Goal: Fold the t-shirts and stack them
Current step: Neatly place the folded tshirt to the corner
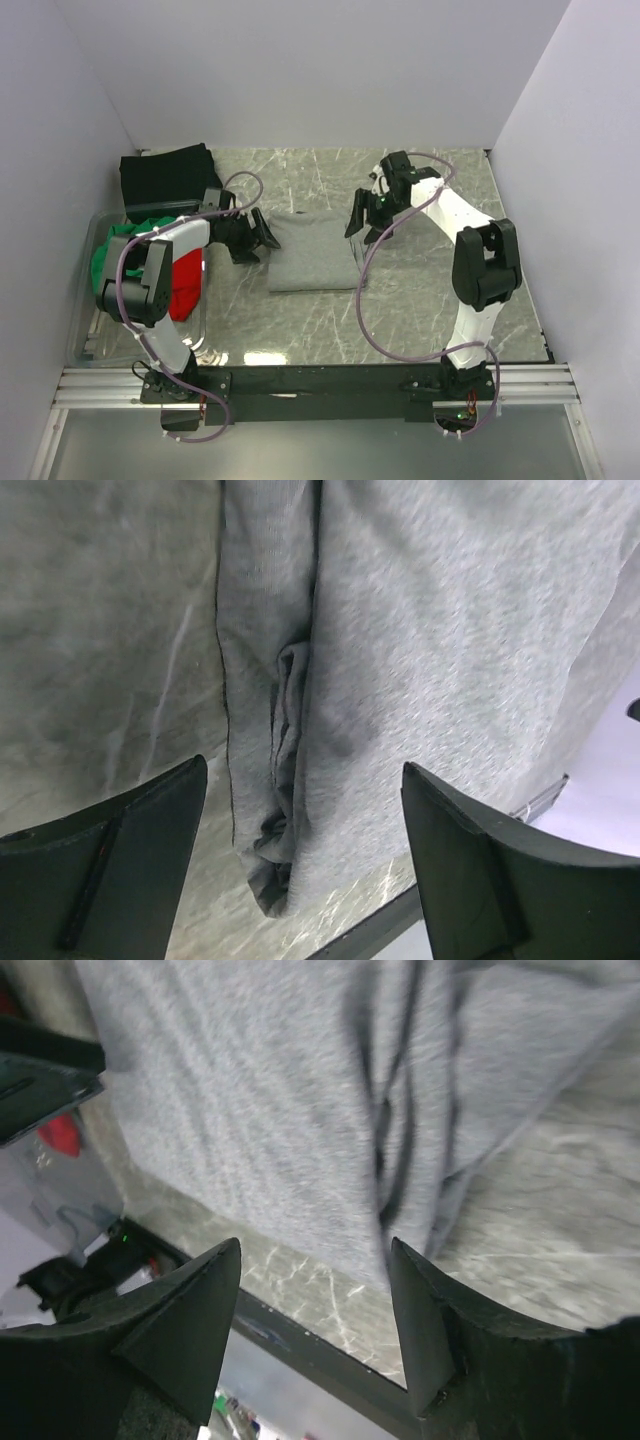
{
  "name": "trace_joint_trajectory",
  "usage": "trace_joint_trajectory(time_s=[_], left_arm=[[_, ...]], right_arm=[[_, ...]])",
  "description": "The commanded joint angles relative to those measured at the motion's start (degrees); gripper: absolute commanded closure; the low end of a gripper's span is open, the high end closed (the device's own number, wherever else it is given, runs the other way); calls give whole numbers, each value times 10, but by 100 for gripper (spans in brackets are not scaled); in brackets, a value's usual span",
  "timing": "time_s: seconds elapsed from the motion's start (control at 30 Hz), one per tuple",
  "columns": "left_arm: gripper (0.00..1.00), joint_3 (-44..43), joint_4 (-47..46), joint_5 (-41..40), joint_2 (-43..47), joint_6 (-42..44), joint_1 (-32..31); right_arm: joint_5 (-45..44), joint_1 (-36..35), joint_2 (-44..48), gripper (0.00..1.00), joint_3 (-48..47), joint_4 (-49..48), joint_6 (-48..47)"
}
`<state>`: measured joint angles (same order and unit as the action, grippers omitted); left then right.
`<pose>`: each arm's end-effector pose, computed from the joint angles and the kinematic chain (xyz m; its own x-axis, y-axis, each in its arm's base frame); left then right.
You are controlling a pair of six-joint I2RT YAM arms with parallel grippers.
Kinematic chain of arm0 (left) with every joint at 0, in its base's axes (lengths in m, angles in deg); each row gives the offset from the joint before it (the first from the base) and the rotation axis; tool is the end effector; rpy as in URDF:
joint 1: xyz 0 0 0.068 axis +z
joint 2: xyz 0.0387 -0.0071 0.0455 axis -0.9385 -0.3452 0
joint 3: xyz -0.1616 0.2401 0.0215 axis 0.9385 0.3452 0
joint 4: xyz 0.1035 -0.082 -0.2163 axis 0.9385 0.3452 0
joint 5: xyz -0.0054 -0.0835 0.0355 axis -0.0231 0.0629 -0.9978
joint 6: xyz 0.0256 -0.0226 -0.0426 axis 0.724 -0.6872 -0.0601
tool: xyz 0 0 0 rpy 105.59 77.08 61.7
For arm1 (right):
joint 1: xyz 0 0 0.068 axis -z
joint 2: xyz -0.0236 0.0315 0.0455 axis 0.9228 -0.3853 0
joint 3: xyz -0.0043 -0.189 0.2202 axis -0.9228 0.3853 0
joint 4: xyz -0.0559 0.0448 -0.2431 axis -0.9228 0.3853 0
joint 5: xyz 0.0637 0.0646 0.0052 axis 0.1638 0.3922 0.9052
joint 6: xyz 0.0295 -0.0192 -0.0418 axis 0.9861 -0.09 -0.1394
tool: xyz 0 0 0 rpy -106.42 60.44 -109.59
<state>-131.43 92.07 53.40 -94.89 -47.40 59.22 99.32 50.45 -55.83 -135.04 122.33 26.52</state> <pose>0.3302 -0.0787 0.1934 -0.9126 -0.3697 -0.1744 -0.1902 0.7618 -0.6192 0.3634 0.1286 0.2581 -0.9830 0.0442 -0.1784 -0.0622 0.8335 0.5490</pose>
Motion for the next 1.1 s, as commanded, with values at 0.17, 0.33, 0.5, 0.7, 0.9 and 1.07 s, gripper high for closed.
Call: trace_joint_trajectory(time_s=[0.17,0.33,0.5,0.7,0.9,1.07], left_arm=[[17,48,-99,24,20,-6,0],[16,73,-122,0,26,-16,0],[17,90,-156,-7,11,-36,0],[17,129,-207,-86,33,-64,0],[17,162,-299,-100,21,-92,0],[17,133,-326,-91,-29,-87,0]], right_arm=[[52,-46,-42,38,2,-42,-26],[11,-54,-87,49,-4,-29,-28],[-19,-54,-116,53,-2,-19,-34],[-32,-54,-137,55,-6,-11,-34],[-31,-54,-143,55,-7,-4,-39],[-27,-54,-144,55,-9,1,-44]])
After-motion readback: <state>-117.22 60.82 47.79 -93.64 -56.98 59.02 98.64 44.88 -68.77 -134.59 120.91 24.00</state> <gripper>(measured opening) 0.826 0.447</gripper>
